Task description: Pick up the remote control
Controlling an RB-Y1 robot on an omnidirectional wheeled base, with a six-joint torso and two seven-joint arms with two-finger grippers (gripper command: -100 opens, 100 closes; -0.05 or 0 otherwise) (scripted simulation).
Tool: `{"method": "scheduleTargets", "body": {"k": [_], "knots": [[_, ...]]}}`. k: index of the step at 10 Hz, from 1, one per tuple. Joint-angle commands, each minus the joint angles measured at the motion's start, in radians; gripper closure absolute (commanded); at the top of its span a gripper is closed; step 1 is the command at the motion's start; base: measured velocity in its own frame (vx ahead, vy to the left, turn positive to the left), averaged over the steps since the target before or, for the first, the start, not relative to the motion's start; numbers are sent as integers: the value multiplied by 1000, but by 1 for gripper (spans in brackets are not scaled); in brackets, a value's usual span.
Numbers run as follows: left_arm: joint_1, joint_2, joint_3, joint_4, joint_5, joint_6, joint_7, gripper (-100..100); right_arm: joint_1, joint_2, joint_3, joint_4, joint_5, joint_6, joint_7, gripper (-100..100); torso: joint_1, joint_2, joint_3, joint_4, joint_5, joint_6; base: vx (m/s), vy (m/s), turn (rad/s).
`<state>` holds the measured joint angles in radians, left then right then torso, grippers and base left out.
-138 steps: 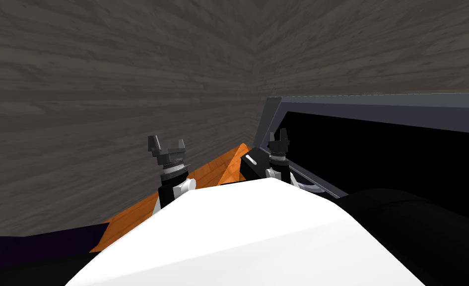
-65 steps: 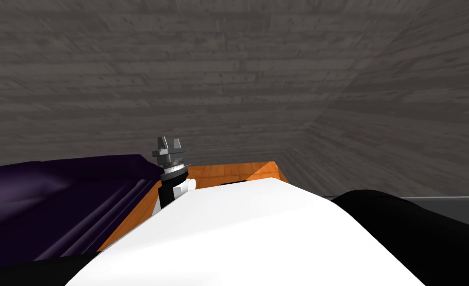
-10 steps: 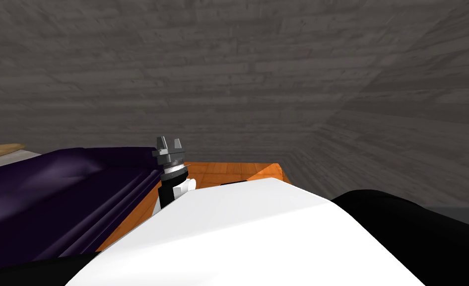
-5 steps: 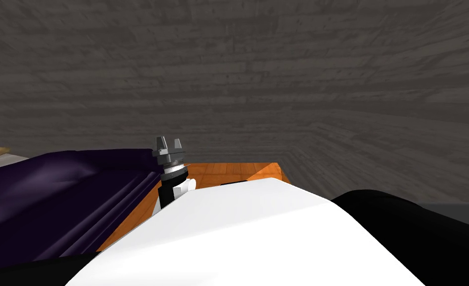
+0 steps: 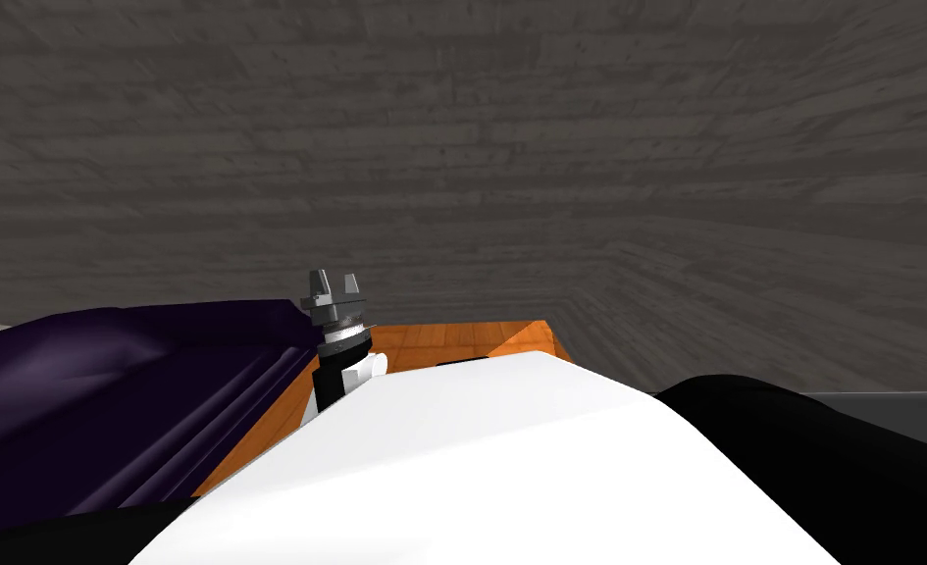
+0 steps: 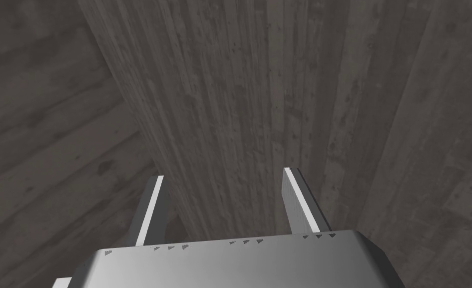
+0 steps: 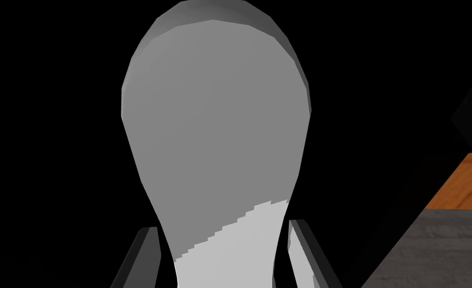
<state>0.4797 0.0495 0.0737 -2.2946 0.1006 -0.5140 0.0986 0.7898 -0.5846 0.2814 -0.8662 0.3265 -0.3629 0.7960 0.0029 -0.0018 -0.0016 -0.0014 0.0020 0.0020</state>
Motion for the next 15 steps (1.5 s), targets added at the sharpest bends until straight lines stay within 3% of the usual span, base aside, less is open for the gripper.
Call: {"method": "scheduleTargets", "body": {"k": [1, 3, 4, 5, 7, 8, 9, 12, 13, 15], "knots": [[0, 0, 0, 0, 0, 0, 0, 0, 2, -15, 42, -4, -50, 6, 50, 100, 0, 0, 0, 0, 0, 0, 36, -8, -102], [0, 0, 0, 0, 0, 0, 0, 0, 2, -15, 42, -4, -111, 6, 57, 100, 1, 0, 0, 1, 0, -2, 11, 1, 18], [0, 0, 0, 0, 0, 0, 0, 0, 6, -49, 93, -18, -140, 17, 106, 100, 1, 0, 0, 1, 0, -1, 33, -12, -132], [0, 0, 0, 0, 0, 0, 0, 0, 6, -49, 110, -18, -171, 17, 127, 100, 0, 0, 0, 0, 0, 0, 40, -12, -103], [0, 0, 0, 0, 0, 0, 0, 0, 6, -49, 110, -18, -231, 17, 135, 100, 1, 0, 0, 0, 1, -1, 12, -1, 8], [0, 0, 0, 0, 0, 0, 0, 0, 10, -83, 159, -32, -261, 28, 186, 100, 1, 0, 0, 1, 1, 0, 36, -7, -157], [0, 0, 0, 0, 0, 0, 0, 0, 10, -83, 178, -32, -292, 28, 208, 100, 1, 0, 0, 0, 1, 1, 41, -9, -97], [0, 0, 0, 0, 0, 0, 0, 0, 10, -83, 178, -32, -359, 28, 214, 100, 1, 0, 0, 1, 1, 0, 6, 0, 13], [0, 0, 0, 0, 0, 0, 0, 0, 15, -117, 228, -46, -399, 39, 266, 100, 2, 1, 1, 1, 1, 1, 33, -11, -125], [0, 0, 0, 0, 0, 0, 0, 0, 15, -117, 245, -46, -459, 39, 292, 100, 2, -1, -1, 0, 1, 1, 30, -2, -67]]}}
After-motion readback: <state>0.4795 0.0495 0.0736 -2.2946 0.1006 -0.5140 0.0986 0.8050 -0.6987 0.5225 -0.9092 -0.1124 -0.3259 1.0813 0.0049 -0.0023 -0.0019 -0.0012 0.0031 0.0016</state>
